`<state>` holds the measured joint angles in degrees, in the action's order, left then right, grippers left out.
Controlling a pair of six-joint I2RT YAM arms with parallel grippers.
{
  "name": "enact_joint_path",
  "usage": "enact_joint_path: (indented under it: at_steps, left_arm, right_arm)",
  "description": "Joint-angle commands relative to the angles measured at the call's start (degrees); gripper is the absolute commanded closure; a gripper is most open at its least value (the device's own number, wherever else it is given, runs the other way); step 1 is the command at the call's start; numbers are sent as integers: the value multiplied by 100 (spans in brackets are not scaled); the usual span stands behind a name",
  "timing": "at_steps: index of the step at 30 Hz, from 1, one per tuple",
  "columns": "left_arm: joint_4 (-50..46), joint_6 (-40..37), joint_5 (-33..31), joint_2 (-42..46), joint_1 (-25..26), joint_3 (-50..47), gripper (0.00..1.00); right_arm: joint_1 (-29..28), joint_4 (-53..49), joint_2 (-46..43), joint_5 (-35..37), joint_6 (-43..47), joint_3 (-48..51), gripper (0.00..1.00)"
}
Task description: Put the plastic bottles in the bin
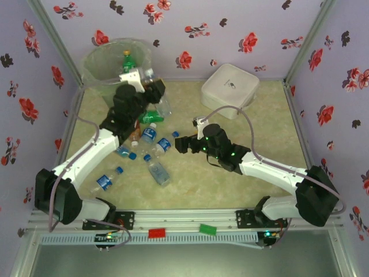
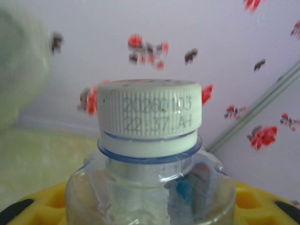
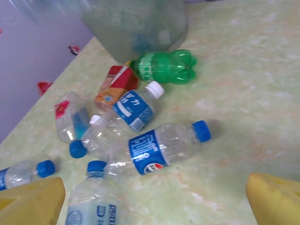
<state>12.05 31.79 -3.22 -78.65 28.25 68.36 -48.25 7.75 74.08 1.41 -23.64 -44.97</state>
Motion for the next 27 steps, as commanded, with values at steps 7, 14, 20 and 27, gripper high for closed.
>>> enact_joint_path:
  at_steps: [7, 14, 20, 27]
  left_arm:
    - [-1660, -1513, 102, -1225, -1553, 2950, 52]
    - [-1625, -964, -190, -2153, -2423, 3685, 53]
    - [-1737, -360, -253, -2853, -2675, 3988, 52]
    - [-1804, 494, 115, -3426, -2754, 4283, 48]
  right_arm:
    - [84, -432, -296, 939, -84, 167, 0]
    - [105, -646, -420, 923, -69, 127, 0]
    - [110, -757, -519, 931, -174, 212, 0]
    - [107, -834, -686, 974, -212, 329, 0]
